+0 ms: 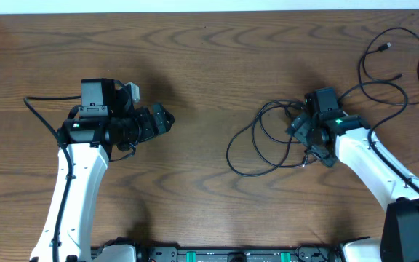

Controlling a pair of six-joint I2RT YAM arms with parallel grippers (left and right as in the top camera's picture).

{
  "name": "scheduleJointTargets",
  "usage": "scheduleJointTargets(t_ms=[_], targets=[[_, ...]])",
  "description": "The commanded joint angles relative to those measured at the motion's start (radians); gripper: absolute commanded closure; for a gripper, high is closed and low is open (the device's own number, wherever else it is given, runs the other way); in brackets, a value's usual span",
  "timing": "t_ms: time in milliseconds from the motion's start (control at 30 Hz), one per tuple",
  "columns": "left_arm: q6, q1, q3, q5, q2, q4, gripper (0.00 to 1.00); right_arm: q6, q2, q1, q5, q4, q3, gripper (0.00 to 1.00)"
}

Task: Untangle cables
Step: 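Drag the second black cable to the right edge with the right gripper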

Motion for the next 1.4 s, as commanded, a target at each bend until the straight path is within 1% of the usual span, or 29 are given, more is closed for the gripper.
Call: scheduleJointTargets(t_ms=[0,200,433,533,600,633,667,700,733,767,800,867,933,1000,1067,1133,1300,1367], targets=[[0.002,0.003,0.005,-0.009,-0.011,-0.003,0.03,0.034,0.047,0.002,0.021,0.012,-0.005,0.01],[0.002,0.003,0.005,-0.009,-0.011,-0.003,0.03,-0.006,0.164,0.007,0.068,0.027,0.01,0.01],[0.002,0.003,0.005,-0.009,-0.011,-0.003,0.03,-0.031,0.282,0.034,0.069,0.113,0.031,0.01],[0.002,0.003,0.005,-0.009,-0.011,-0.003,0.03,-0.078,0.304,0.054,0.066,0.166,0.031,0.01],[0.002,0.003,0.005,-0.009,-0.011,-0.003,0.03,-0.083,0.303,0.075,0.066,0.184,0.032,0.01],[0.002,0.003,0.005,-0.009,-0.011,-0.003,0.03,-0.083,0.301,0.084,0.066,0.193,0.032,0.02],[0.002,0.003,0.005,-0.009,-0.011,-0.003,0.03,-0.084,0.301,0.09,0.066,0.201,0.032,0.12],[0.002,0.003,0.005,-0.009,-0.011,-0.003,0.02,-0.089,0.301,0.093,0.066,0.208,0.032,0.27],[0.002,0.003,0.005,-0.009,-0.011,-0.003,0.03,-0.09,0.301,0.094,0.066,0.208,0.032,0.49],[0.002,0.003,0.005,-0.01,-0.011,-0.003,0.03,-0.09,0.301,0.093,0.068,0.206,0.032,0.66],[0.002,0.003,0.005,-0.009,-0.011,-0.003,0.03,-0.09,0.301,0.09,0.07,0.206,0.032,0.79],[0.002,0.003,0.005,-0.009,-0.011,-0.003,0.03,-0.09,0.301,0.08,0.078,0.207,0.032,0.9],[0.002,0.003,0.005,-0.009,-0.011,-0.003,0.03,-0.09,0.301,0.067,0.099,0.207,0.032,0.99],[0.002,0.003,0.005,-0.009,-0.011,-0.003,0.03,-0.096,0.301,0.053,0.125,0.213,0.032,0.99],[0.002,0.003,0.005,-0.009,-0.011,-0.003,0.03,-0.161,0.3,0.029,0.129,0.245,0.034,0.99],[0.002,0.003,0.005,-0.009,-0.011,-0.003,0.03,-0.233,0.293,-0.009,0.131,0.234,0.062,0.99],[0.002,0.003,0.005,-0.009,-0.011,-0.003,0.03,-0.279,0.284,-0.147,0.179,0.046,0.216,0.99],[0.002,0.003,0.005,-0.009,-0.011,-0.003,0.03,-0.329,0.284,-0.211,0.174,0.003,0.264,0.99]])
